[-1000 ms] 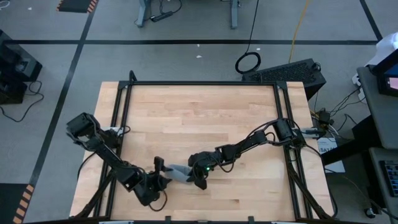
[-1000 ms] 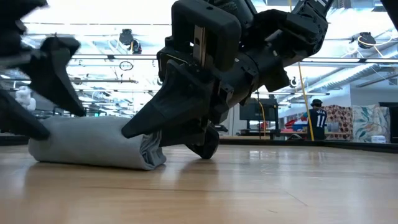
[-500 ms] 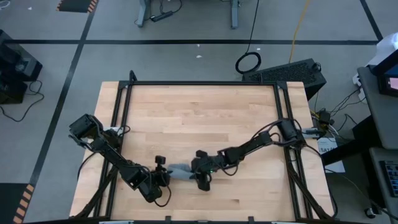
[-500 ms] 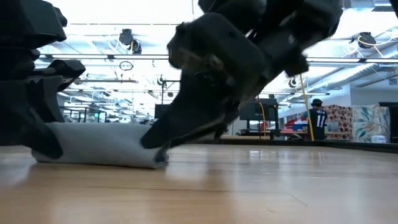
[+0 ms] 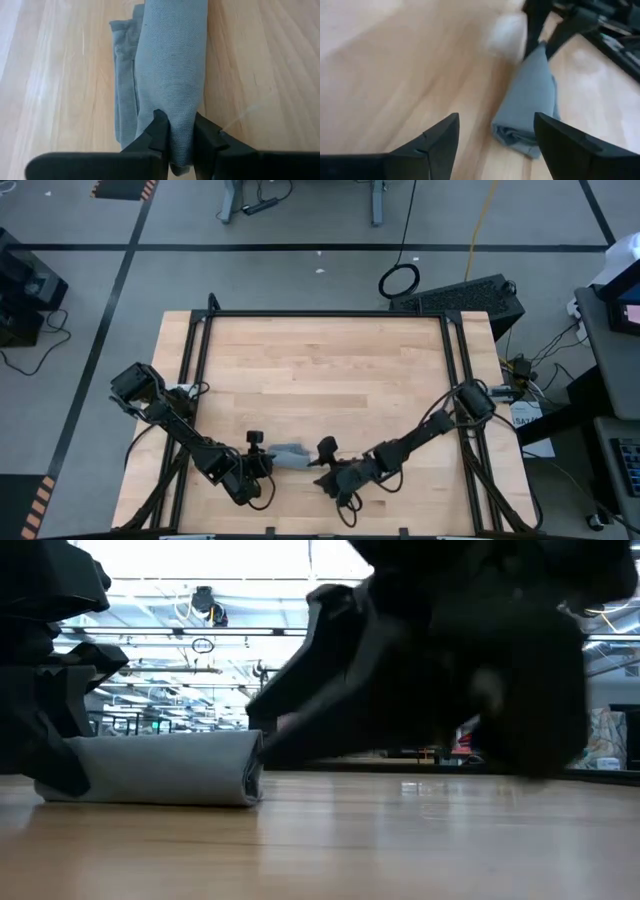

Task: Roll towel
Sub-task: Roll the gray towel on the table

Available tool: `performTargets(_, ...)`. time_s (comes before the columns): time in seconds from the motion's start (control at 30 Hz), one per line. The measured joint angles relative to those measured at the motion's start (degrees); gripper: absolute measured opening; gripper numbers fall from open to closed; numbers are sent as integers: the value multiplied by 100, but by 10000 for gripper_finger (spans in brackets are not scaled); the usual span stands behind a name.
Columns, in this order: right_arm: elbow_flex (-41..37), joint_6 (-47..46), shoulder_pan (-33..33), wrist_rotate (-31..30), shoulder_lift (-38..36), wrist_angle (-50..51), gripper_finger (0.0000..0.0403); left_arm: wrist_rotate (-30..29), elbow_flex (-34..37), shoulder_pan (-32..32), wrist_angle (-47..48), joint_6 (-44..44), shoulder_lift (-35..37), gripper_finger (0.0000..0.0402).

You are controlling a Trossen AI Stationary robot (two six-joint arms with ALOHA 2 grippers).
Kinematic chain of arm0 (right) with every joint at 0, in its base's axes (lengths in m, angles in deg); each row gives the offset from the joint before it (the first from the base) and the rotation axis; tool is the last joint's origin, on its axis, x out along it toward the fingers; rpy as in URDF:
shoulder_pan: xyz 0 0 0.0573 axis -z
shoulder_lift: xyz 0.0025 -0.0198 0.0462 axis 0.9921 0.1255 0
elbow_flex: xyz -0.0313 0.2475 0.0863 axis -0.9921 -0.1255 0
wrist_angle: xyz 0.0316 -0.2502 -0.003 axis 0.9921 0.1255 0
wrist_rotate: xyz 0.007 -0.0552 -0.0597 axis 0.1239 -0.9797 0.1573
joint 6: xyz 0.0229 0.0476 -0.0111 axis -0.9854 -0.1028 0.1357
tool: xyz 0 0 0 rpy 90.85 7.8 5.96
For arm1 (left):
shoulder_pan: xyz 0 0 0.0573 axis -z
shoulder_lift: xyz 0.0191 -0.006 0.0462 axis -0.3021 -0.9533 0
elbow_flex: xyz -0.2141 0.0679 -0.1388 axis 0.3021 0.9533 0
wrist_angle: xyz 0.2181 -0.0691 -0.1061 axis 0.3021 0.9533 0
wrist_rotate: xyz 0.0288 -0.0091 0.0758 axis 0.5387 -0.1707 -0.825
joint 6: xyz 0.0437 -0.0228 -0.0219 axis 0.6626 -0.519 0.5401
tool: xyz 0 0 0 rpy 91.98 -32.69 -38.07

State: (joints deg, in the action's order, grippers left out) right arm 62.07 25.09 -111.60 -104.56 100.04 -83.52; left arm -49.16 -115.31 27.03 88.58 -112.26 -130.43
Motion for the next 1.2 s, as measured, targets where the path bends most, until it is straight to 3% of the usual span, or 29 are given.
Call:
performTargets(0.17,2,132,-60,-592,286,-564,250,19,2,0,-44,-150,0,53)
performTargets(0.47,9,-534,166,-542,348,-501,233,80,9,1,-402,-254,-2,53)
performTargets(0.6,11,-901,273,-103,348,-357,200,90,9,-13,-455,-261,-7,53)
performTargets(0.83,12,-1519,402,259,345,-336,99,83,9,-13,-455,-251,-7,53)
performTargets(1.0,13,-2510,674,1101,338,-334,21,-232,13,7,-338,-295,-7,72)
performTargets(1.07,18,-2858,810,1583,336,-332,9,-319,-11,29,-172,-366,6,91)
performTargets(1.2,22,-3425,1049,2170,334,-313,21,-361,-153,102,404,-555,156,142)
